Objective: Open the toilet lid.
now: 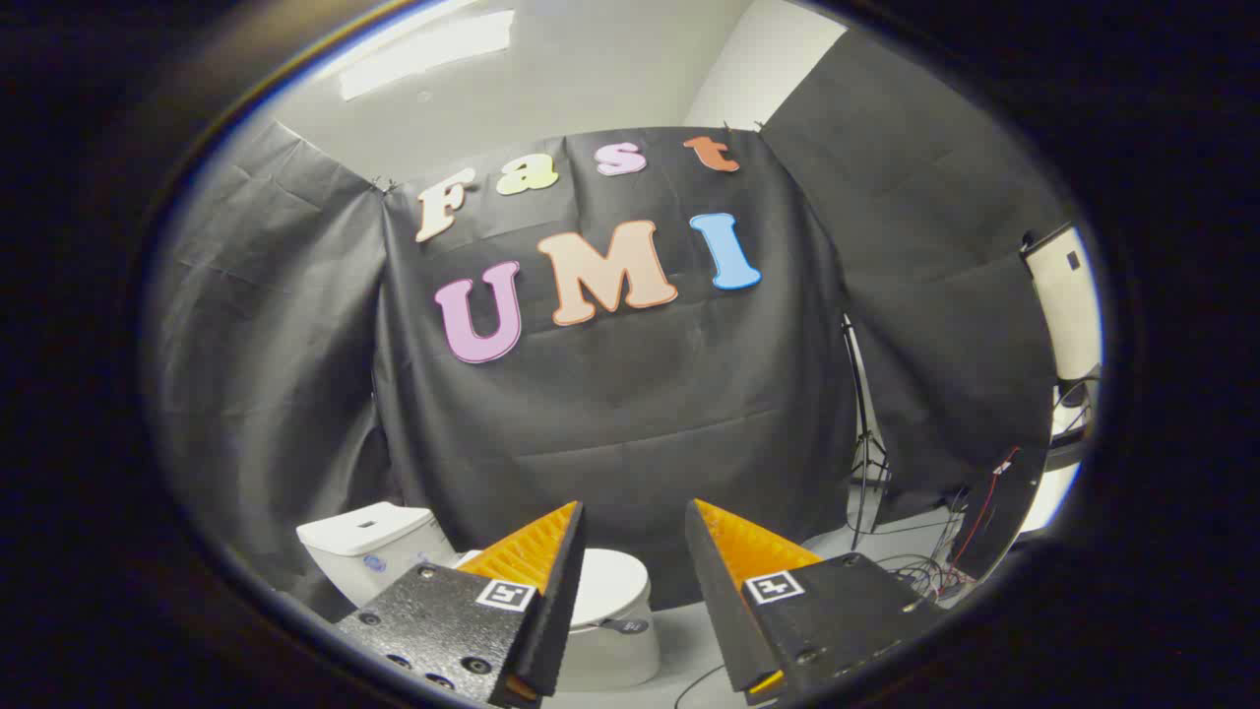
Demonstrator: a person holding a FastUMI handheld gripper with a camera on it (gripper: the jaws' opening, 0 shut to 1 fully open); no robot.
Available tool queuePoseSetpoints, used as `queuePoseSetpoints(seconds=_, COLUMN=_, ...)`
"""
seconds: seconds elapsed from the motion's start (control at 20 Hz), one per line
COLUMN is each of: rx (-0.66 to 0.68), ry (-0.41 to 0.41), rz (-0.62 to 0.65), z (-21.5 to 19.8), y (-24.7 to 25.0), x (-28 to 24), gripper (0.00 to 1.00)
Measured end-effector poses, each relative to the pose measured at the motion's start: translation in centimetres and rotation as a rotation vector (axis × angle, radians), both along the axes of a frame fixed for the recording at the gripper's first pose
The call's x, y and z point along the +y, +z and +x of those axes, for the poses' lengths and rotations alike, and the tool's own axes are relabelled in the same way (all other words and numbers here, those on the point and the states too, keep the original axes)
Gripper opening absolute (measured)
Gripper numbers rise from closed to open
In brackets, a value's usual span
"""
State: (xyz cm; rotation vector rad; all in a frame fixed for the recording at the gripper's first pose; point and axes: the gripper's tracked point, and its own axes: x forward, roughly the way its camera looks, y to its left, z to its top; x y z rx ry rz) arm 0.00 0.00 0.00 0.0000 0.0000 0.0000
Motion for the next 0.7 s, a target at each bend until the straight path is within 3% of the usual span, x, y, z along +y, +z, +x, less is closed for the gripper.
queuePoseSetpoints(seconds=0.7, rx=0.041, ry=-0.01, rz=0.024, z=0.4, y=-0.78, x=-0.28, gripper=0.63)
